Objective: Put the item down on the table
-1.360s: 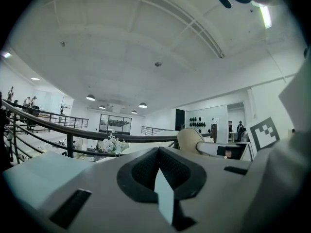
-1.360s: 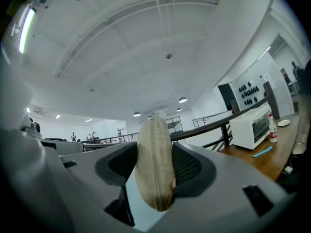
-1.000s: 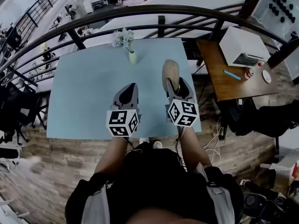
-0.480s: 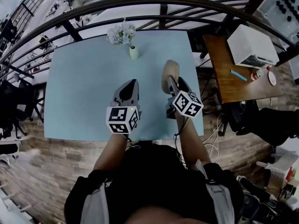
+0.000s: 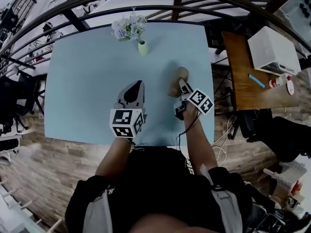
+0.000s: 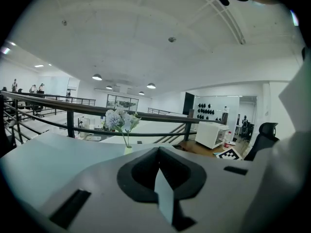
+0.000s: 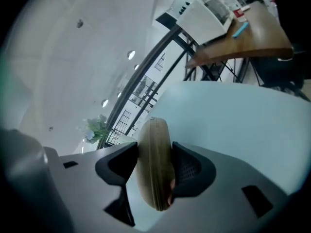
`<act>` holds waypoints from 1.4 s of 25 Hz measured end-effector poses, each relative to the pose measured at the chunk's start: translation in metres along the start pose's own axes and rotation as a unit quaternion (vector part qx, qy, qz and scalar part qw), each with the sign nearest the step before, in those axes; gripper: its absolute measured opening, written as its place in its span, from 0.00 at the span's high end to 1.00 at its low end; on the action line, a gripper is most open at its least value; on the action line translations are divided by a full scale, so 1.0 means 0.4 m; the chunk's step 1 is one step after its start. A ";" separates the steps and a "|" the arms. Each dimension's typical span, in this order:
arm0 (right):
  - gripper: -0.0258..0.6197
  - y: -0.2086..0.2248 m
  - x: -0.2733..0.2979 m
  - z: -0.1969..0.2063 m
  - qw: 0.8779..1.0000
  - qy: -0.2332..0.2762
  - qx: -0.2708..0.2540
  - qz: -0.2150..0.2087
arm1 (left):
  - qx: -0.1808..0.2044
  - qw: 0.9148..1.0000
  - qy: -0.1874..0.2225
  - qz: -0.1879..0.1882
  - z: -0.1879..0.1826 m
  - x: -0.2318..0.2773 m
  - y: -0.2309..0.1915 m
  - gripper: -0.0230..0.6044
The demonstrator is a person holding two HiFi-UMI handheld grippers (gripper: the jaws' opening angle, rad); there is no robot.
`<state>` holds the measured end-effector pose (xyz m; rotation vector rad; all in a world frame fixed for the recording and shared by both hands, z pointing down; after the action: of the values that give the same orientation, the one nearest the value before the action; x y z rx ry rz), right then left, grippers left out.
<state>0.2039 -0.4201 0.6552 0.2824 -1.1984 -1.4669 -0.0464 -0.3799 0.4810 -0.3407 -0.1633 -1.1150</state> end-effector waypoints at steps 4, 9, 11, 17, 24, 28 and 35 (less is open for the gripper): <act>0.61 0.074 0.033 0.028 0.998 -0.016 0.052 0.017 | -0.002 1.000 -0.013 -0.005 0.023 0.014 -0.010 0.94; 0.61 0.110 0.052 0.035 0.995 -0.020 0.095 0.016 | -0.005 1.000 -0.022 -0.014 0.038 0.019 -0.023 0.94; 0.61 0.108 0.056 0.032 0.996 -0.026 0.088 0.017 | -0.007 1.000 -0.023 -0.016 0.043 0.019 -0.027 0.94; 0.58 0.102 0.061 0.032 0.997 -0.033 0.063 0.032 | -0.008 1.000 -0.023 -0.007 0.046 0.013 -0.016 0.94; 0.57 0.079 0.020 -0.014 0.999 -0.003 -0.018 0.047 | 0.001 1.000 -0.005 0.006 0.019 -0.012 0.024 0.94; 0.61 -0.002 -0.026 -0.050 0.995 0.028 -0.095 0.034 | 0.006 1.000 0.010 0.012 -0.008 -0.028 0.035 0.94; 0.90 -0.224 -0.181 -0.126 0.958 0.141 -0.249 -0.010 | 0.020 0.998 0.049 0.031 -0.075 -0.053 0.072 0.94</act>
<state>0.2099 -0.4011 0.5310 0.1498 -0.5738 -1.6288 -0.0308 -0.3610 0.4411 -0.2526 -0.0886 -1.0637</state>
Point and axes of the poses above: the fingertips, and each gripper's own axes: x forward along the fingers, y to its right, z out of its underside, the point moved 6 cm from there along -x, backward along the fingers, and after that the axes turned 1 degree about -x, right-handed, at the moved point
